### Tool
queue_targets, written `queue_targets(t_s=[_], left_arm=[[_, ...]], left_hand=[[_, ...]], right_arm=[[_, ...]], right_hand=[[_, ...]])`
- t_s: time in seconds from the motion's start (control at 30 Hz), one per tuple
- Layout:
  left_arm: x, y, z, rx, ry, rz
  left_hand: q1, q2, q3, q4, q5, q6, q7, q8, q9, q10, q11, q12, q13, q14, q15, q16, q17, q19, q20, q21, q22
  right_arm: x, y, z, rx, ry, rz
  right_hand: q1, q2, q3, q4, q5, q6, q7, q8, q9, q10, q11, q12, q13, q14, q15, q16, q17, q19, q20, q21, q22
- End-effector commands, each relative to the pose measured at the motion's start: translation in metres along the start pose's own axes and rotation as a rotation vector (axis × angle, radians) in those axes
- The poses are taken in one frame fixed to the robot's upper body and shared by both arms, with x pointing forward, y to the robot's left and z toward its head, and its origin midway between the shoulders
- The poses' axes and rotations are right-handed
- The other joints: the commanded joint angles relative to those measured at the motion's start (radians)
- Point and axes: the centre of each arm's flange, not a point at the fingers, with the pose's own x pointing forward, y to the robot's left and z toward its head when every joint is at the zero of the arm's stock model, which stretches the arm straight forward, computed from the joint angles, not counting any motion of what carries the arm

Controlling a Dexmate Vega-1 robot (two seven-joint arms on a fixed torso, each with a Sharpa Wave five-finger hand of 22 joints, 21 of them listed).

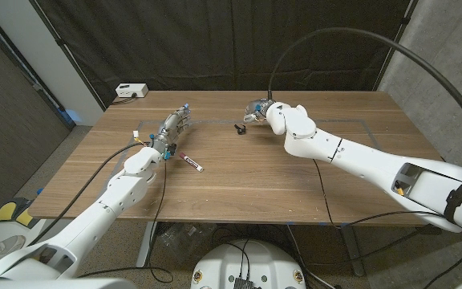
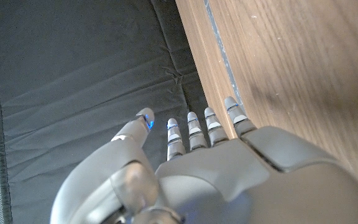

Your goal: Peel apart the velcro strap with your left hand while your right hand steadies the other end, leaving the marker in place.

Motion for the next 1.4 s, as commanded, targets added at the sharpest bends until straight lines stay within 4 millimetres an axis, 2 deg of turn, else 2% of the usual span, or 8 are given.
queue_targets(t_s=[0.03,0.17,0.27,0.53,0.73,0.9,1.13,1.4], left_arm=[[-0.002,0.002,0.001,0.008,0.007,0.023],[-0.001,0.002,0.001,0.008,0.008,0.019],[0.0,0.001,0.001,0.008,0.01,0.012],[0.002,0.001,0.001,0.004,0.011,0.008],[0.003,0.001,0.0,0.0,0.005,-0.002],[0.005,0.001,0.001,-0.001,-0.002,-0.015],[0.007,0.001,0.002,-0.001,-0.009,-0.023],[0.01,0.0,0.003,-0.001,-0.006,-0.022]], left_hand=[[0.009,-0.028,0.004,-0.006,0.0,0.017,0.006,0.005,0.001,0.01,0.001,0.003,0.003,0.007,0.001,-0.001,0.003,0.004,0.0,0.01,0.003],[-0.003,-0.044,-0.007,-0.001,-0.009,0.018,0.013,0.002,0.001,0.012,0.011,0.002,0.003,0.006,0.003,-0.001,0.006,0.003,0.002,0.01,0.004],[-0.008,-0.047,-0.01,0.002,-0.013,0.018,0.013,0.001,0.001,0.011,0.007,0.001,0.003,0.005,0.005,0.0,0.006,0.003,0.002,0.01,0.004],[-0.024,-0.056,-0.021,0.012,-0.023,0.016,0.015,-0.003,0.003,0.008,0.009,-0.001,0.004,0.003,0.006,0.0,0.009,0.002,0.006,0.01,0.005],[-0.042,-0.066,-0.034,0.023,-0.032,0.015,0.015,-0.006,0.004,0.003,0.014,-0.004,0.004,0.0,0.007,0.0,0.011,-0.001,0.007,0.009,0.005],[-0.062,-0.074,-0.047,0.036,-0.038,0.012,0.015,-0.01,0.006,0.001,0.015,-0.006,0.005,0.002,0.009,0.001,0.013,-0.003,0.01,0.009,0.006],[-0.083,-0.08,-0.059,0.05,-0.042,0.011,0.014,-0.012,0.007,-0.003,0.014,-0.008,0.005,0.003,0.012,0.002,0.014,-0.003,0.012,0.01,0.007],[-0.1,-0.085,-0.07,0.061,-0.043,0.008,0.013,-0.015,0.008,-0.006,0.013,-0.01,0.005,0.002,0.011,0.002,0.015,-0.003,0.012,0.01,0.007]], right_arm=[[0.007,0.008,0.01,-0.02,-0.023,0.012],[0.01,0.01,0.011,-0.019,-0.038,0.016],[0.013,0.01,0.012,-0.018,-0.047,0.025],[0.018,0.011,0.019,-0.035,-0.057,0.037],[0.023,0.011,0.019,-0.079,0.006,0.025],[0.031,0.014,0.016,-0.093,0.034,0.038],[0.038,0.02,0.015,-0.109,0.041,0.046],[0.042,0.022,0.013,-0.102,0.031,0.062]], right_hand=[[0.028,-0.002,-0.009,0.004,-0.013,0.039,-0.004,0.014,0.004,0.029,0.002,0.011,0.002,0.018,-0.074,0.012,0.006,0.006,-0.007,0.005,0.005],[0.051,0.017,-0.043,0.028,-0.028,0.064,-0.001,0.009,0.004,0.098,0.002,0.032,0.006,0.123,-0.111,0.068,0.035,0.049,-0.039,0.033,0.011],[0.051,0.02,-0.057,0.034,-0.031,0.073,-0.002,0.008,0.004,0.111,0.005,0.037,0.01,0.152,-0.119,0.088,0.049,0.062,-0.049,0.044,0.015],[0.073,0.016,-0.069,0.025,-0.032,0.07,-0.005,0.002,0.004,0.105,-0.004,0.035,0.015,0.141,-0.125,0.095,0.064,0.036,-0.042,0.043,0.019],[0.112,-0.005,-0.095,0.014,-0.032,0.094,-0.071,0.005,0.004,0.104,-0.036,0.04,0.028,0.126,-0.148,0.109,0.091,-0.009,-0.04,0.038,0.023],[0.132,-0.029,-0.119,0.011,-0.025,0.121,-0.086,0.011,0.004,0.097,-0.05,0.043,0.037,0.117,-0.157,0.117,0.106,-0.023,-0.036,0.04,0.025],[0.21,-0.034,-0.139,0.008,-0.01,0.221,-0.095,0.035,0.004,0.132,-0.071,0.07,0.054,0.145,-0.176,0.149,0.137,-0.017,-0.046,0.059,0.03],[0.248,-0.026,-0.159,0.016,-0.005,0.263,-0.101,0.035,0.004,0.164,-0.075,0.095,0.069,0.175,-0.181,0.183,0.168,-0.013,-0.057,0.074,0.033]])
